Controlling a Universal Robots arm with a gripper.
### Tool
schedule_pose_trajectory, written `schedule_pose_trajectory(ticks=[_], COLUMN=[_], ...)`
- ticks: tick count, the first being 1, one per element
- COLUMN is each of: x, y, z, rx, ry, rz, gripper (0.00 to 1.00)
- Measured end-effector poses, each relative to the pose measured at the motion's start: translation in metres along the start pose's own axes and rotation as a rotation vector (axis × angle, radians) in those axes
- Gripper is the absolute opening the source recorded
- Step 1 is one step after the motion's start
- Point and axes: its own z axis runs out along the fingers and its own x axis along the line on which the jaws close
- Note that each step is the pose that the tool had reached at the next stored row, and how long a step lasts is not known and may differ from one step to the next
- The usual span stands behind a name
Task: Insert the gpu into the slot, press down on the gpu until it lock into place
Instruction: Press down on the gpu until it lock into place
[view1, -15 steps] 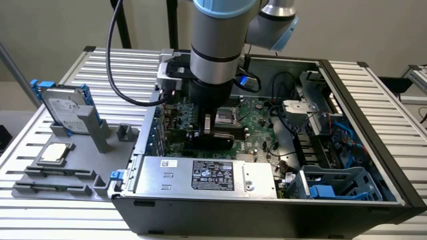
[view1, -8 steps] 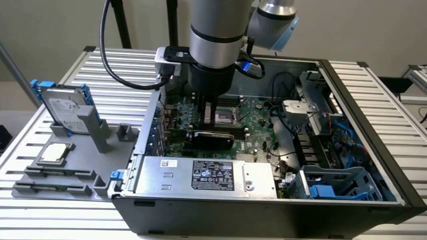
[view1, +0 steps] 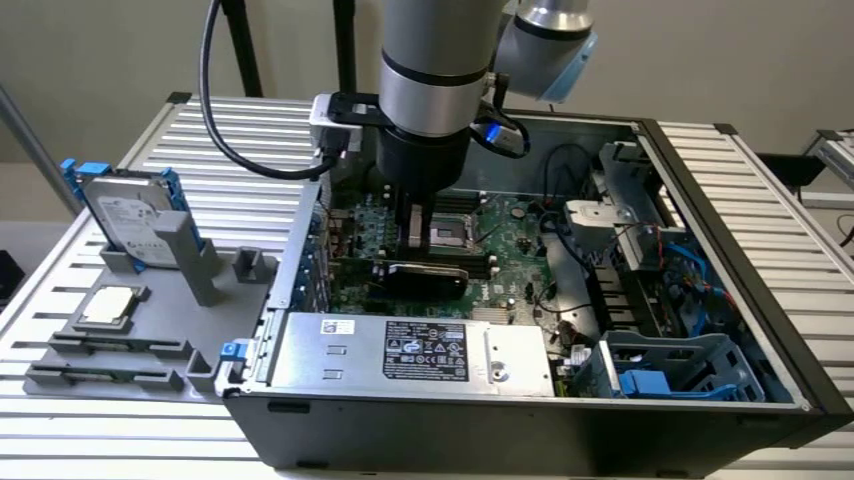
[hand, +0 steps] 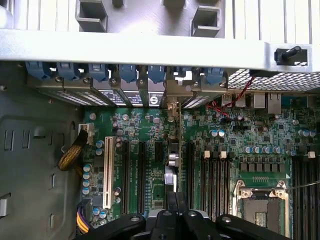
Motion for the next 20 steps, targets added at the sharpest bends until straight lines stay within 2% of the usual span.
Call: schedule_pose_trajectory(ticks=[12, 20], x=[-0.001, -0.006], y=[0.0005, 0.0061], z=[0.0005, 0.0122], rx=[0.0004, 0.0050], ry=[0.0002, 0.0023], rz=[0.000, 0.000], gripper=[0.11, 0.11])
